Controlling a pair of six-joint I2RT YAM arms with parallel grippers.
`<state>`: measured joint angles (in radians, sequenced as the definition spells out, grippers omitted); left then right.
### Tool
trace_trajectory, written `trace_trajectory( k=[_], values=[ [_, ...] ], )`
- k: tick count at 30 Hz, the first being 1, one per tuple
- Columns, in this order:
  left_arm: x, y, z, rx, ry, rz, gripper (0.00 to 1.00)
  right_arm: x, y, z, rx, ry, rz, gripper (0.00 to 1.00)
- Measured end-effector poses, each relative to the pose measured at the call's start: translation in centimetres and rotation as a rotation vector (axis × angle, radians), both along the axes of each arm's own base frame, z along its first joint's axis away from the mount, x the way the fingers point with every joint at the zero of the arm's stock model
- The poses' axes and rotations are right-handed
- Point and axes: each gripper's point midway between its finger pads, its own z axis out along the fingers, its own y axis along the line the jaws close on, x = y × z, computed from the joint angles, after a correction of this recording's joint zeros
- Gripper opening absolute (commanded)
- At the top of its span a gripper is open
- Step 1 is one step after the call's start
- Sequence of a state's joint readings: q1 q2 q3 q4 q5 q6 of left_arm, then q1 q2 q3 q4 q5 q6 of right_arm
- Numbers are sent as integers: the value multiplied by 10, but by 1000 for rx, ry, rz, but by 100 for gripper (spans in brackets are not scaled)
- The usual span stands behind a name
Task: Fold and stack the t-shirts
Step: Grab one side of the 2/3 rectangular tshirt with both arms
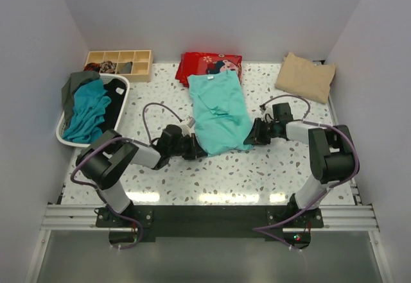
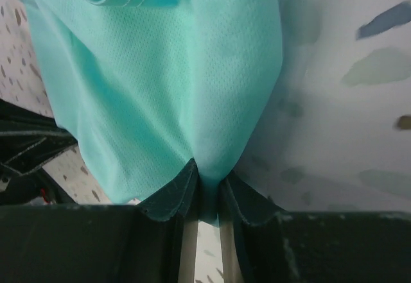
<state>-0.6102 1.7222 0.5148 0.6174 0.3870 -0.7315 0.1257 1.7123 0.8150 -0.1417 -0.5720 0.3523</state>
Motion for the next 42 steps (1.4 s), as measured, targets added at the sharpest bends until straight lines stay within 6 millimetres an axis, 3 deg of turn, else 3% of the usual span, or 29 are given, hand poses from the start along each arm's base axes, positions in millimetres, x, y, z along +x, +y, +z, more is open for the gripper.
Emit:
trace_trajectory(
  k=[4, 7, 10, 16, 18, 19, 21, 23, 25, 31, 33, 42],
  values=[
    [-9, 13, 1, 57, 17, 17, 0, -31, 20, -1, 6, 24, 54, 20],
    [-25, 30, 4, 117, 43, 25, 0, -65, 40, -1, -5, 45, 118, 20],
    [-40, 45, 11, 155, 61, 31, 0, -93, 48, -1, -20, 56, 138, 20],
    [-74, 69, 21, 210, 103, 25, 0, -134, 20, 2, -75, 49, 6, 19],
    [-86, 74, 24, 212, 106, 18, 0, -146, 12, 7, -78, 46, -49, 41],
    [-91, 76, 24, 211, 107, 15, 0, -148, 9, 12, -75, 36, -77, 54],
    [-101, 80, 21, 219, 127, 13, 19, -150, 1, 23, -84, 3, -135, 72],
    [-109, 84, 14, 237, 154, 13, 47, -148, -5, 32, -88, -39, -178, 72],
    [-115, 87, 9, 252, 173, 9, 60, -149, -12, 35, -105, -58, -210, 74],
    [-116, 87, 15, 242, 157, 16, 72, -160, -16, 21, -138, 30, -219, 70],
    [-114, 90, 15, 253, 145, 35, 72, -167, -14, 13, -134, 67, -209, 70],
    [-98, 85, 15, 238, 99, 73, 72, -174, -2, 16, -63, 91, -171, 65]
  ],
)
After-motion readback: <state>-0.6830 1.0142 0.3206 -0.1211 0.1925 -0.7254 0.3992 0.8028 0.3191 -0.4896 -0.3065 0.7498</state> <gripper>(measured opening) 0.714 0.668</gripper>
